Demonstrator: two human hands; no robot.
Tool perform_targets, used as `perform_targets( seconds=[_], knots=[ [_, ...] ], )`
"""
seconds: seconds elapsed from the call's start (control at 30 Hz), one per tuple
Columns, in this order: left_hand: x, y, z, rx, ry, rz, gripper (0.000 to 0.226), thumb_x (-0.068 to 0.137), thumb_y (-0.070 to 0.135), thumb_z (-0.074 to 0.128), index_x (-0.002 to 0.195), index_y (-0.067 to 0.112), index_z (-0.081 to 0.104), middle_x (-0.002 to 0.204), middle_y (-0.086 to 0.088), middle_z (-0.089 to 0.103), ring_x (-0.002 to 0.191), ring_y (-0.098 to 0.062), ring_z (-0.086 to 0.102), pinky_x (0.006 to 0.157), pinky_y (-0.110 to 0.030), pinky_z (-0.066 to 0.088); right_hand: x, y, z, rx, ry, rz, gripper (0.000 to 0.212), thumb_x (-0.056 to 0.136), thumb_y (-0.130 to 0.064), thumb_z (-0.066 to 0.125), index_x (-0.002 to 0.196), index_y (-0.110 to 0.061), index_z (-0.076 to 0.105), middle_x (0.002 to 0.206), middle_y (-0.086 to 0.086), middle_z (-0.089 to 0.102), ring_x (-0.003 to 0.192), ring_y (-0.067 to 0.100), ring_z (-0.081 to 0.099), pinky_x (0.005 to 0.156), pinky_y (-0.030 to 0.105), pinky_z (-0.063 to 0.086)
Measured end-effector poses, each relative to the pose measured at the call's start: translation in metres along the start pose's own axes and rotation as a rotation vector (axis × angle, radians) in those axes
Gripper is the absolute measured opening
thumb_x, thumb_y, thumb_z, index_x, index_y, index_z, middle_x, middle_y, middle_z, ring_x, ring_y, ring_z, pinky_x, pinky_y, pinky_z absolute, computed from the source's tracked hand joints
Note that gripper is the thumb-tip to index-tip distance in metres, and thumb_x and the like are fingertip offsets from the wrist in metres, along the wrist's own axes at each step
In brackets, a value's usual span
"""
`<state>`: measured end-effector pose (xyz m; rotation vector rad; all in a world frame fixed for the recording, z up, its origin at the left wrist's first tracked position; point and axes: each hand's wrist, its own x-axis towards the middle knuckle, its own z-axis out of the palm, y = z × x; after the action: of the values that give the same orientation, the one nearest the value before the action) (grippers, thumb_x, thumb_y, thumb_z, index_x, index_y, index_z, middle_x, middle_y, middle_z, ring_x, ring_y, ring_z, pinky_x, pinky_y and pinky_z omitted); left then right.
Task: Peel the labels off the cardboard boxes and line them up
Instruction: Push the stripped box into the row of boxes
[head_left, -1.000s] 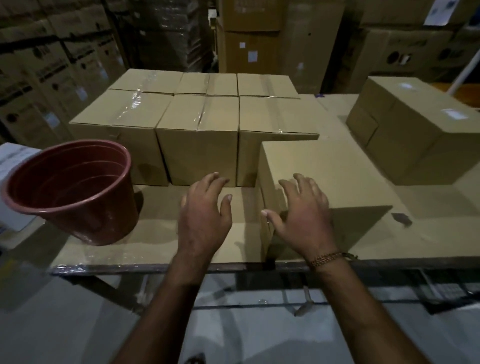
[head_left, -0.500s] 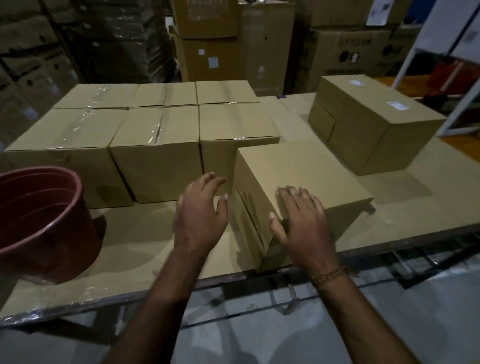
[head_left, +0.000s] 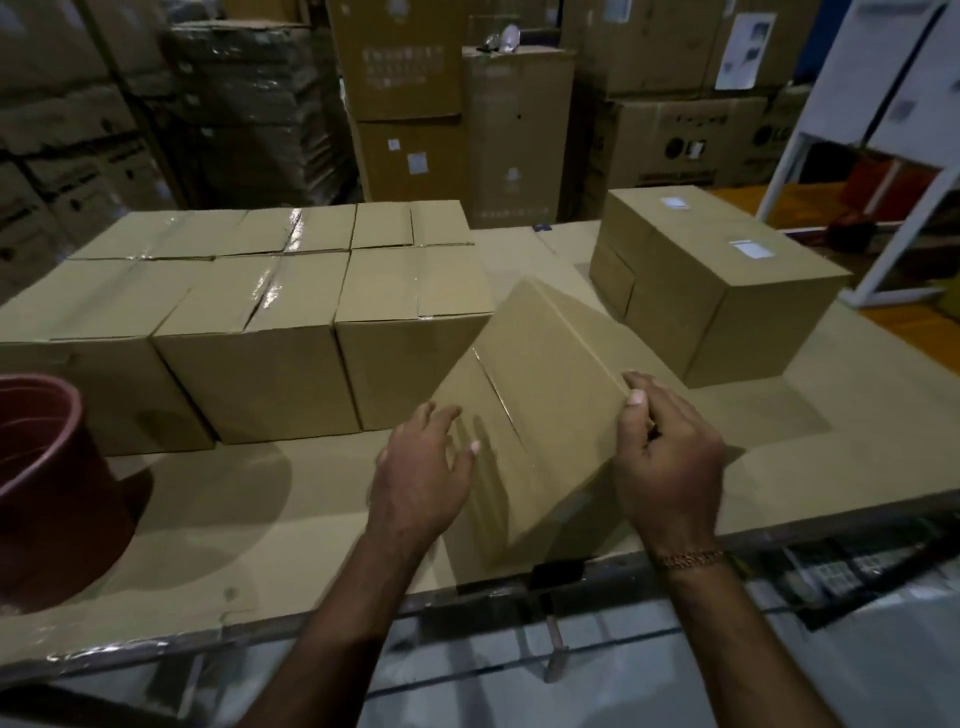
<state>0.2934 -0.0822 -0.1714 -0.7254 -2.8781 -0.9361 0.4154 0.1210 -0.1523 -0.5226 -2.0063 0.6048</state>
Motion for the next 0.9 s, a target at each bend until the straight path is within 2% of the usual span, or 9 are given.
perform_targets(
  seconds=[0.1, 0.2, 0.3, 0.4, 0.5, 0.57, 0.63, 0.73, 0.9],
  knots=[
    [0.001, 0.024, 0.023, -0.010, -0.066, -0.062, 0.060, 0.100, 0.057, 0.057, 0.154, 0.035, 0.041, 0.164, 0.001, 0.038, 0.140, -0.024, 0.048, 0.107, -0.055, 0.050, 0.017, 0.022, -0.015, 0.045, 0.022, 0.084, 0.041, 0.109, -0.026, 0.045, 0.128, -0.005, 0.076, 0.112, 0.012, 0.079, 0.099, 0.022, 0.073, 0.087, 0.028, 0.054],
    [-0.002, 0.048, 0.042, -0.049, -0.131, -0.067, 0.067, 0.101, 0.060, 0.053, 0.159, 0.034, 0.032, 0.165, 0.001, 0.037, 0.140, -0.024, 0.049, 0.107, -0.054, 0.051, 0.031, 0.051, -0.023, 0.105, 0.053, 0.186, 0.045, 0.111, -0.035, 0.042, 0.128, -0.010, 0.076, 0.091, 0.011, 0.076, 0.080, 0.026, 0.070, 0.069, 0.040, 0.060],
    [-0.007, 0.072, 0.056, -0.090, -0.166, -0.027, 0.075, 0.103, 0.064, 0.045, 0.166, 0.032, 0.019, 0.174, 0.000, 0.015, 0.153, -0.025, 0.035, 0.118, -0.047, 0.038, 0.042, 0.080, -0.030, 0.136, 0.110, 0.257, 0.047, 0.110, -0.039, 0.040, 0.115, -0.011, 0.078, 0.074, 0.005, 0.066, 0.067, 0.025, 0.061, 0.060, 0.046, 0.056],
    [-0.009, 0.090, 0.069, -0.151, -0.213, 0.011, 0.094, 0.094, 0.078, 0.044, 0.167, 0.034, 0.006, 0.175, 0.007, -0.005, 0.158, -0.020, 0.021, 0.121, -0.042, 0.030, 0.054, 0.100, -0.036, 0.128, 0.120, 0.302, 0.040, 0.112, -0.031, 0.044, 0.091, -0.010, 0.072, 0.067, 0.006, 0.059, 0.064, 0.023, 0.053, 0.057, 0.036, 0.043],
    [-0.008, 0.101, 0.083, -0.214, -0.218, 0.031, 0.116, 0.080, 0.083, 0.063, 0.167, 0.037, 0.001, 0.173, 0.016, -0.012, 0.157, -0.011, 0.011, 0.123, -0.044, 0.028, 0.064, 0.118, -0.039, 0.148, 0.099, 0.381, 0.042, 0.114, -0.028, 0.044, 0.077, -0.012, 0.057, 0.063, 0.003, 0.051, 0.059, 0.014, 0.043, 0.053, 0.029, 0.034],
    [-0.005, 0.106, 0.094, -0.239, -0.170, 0.038, 0.116, 0.080, 0.066, 0.077, 0.166, 0.038, 0.005, 0.172, 0.021, -0.009, 0.159, -0.008, 0.007, 0.127, -0.046, 0.028, 0.069, 0.131, -0.038, 0.179, 0.096, 0.429, 0.040, 0.114, -0.032, 0.042, 0.087, -0.011, 0.061, 0.069, 0.002, 0.053, 0.062, 0.013, 0.047, 0.055, 0.030, 0.034],
    [0.000, 0.110, 0.101, -0.247, -0.112, 0.031, 0.109, 0.085, 0.049, 0.081, 0.166, 0.037, 0.009, 0.171, 0.024, -0.006, 0.158, -0.008, 0.010, 0.127, -0.044, 0.027, 0.073, 0.146, -0.034, 0.185, 0.094, 0.439, 0.037, 0.114, -0.036, 0.041, 0.114, -0.009, 0.067, 0.083, 0.003, 0.062, 0.075, 0.021, 0.058, 0.062, 0.031, 0.040],
    [0.011, 0.116, 0.108, -0.236, -0.078, 0.033, 0.101, 0.090, 0.037, 0.079, 0.166, 0.034, 0.013, 0.171, 0.025, -0.001, 0.157, -0.007, 0.015, 0.123, -0.035, 0.026, 0.074, 0.163, -0.027, 0.099, 0.048, 0.395, 0.047, 0.113, -0.041, 0.041, 0.152, -0.015, 0.051, 0.117, 0.011, 0.068, 0.104, 0.028, 0.064, 0.081, 0.039, 0.054],
    [0.040, 0.114, 0.109, -0.178, -0.072, 0.052, 0.096, 0.092, 0.032, 0.078, 0.166, 0.032, 0.016, 0.170, 0.026, 0.004, 0.154, -0.002, 0.016, 0.125, -0.035, 0.027, 0.070, 0.182, -0.009, -0.215, -0.141, 0.005, 0.047, 0.114, -0.039, 0.037, 0.146, -0.015, 0.062, 0.150, 0.019, 0.051, 0.130, 0.037, 0.050, 0.094, 0.053, 0.057]
  ],
)
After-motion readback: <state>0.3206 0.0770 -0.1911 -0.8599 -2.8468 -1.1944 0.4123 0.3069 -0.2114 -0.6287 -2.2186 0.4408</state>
